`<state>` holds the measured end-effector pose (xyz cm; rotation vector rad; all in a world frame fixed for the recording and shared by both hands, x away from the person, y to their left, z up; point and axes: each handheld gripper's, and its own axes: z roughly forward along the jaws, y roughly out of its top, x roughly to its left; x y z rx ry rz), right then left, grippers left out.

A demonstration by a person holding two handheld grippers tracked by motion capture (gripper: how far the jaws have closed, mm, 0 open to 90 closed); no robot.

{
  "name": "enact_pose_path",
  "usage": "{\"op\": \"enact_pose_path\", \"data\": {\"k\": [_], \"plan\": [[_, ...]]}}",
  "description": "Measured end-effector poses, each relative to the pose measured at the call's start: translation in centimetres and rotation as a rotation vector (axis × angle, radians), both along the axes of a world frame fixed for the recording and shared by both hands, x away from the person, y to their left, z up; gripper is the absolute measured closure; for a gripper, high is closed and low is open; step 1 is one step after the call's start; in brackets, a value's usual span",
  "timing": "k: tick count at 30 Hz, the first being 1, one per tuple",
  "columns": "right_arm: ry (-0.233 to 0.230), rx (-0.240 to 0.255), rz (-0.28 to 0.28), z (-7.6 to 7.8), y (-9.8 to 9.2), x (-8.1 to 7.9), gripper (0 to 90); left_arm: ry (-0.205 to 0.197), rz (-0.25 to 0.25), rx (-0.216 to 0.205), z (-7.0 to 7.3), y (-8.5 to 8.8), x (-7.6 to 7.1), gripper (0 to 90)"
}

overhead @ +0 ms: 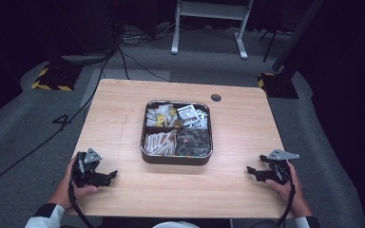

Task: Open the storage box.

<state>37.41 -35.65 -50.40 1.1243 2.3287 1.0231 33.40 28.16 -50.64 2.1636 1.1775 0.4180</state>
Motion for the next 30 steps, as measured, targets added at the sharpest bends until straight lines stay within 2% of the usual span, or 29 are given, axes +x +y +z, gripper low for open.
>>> {"op": "enact_pose_path", "data": {"k": [10, 22, 30], "plan": [[0.002, -0.004, -0.005, -0.01, -0.07, 0.14, 16.5, 0.001, -0.056, -0.002, -0.01, 0.55, 0.22, 0.0], [0.003, -0.003, -0.036, -0.02, -0.04, 0.2, 16.5, -0.002, -0.064, -0.001, -0.02, 0.63, 0.26, 0.0], [0.003, -0.005, -0.035, -0.02, -0.04, 0.33, 15.7, -0.002, -0.064, -0.003, -0.04, 0.66, 0.23, 0.0]]}}
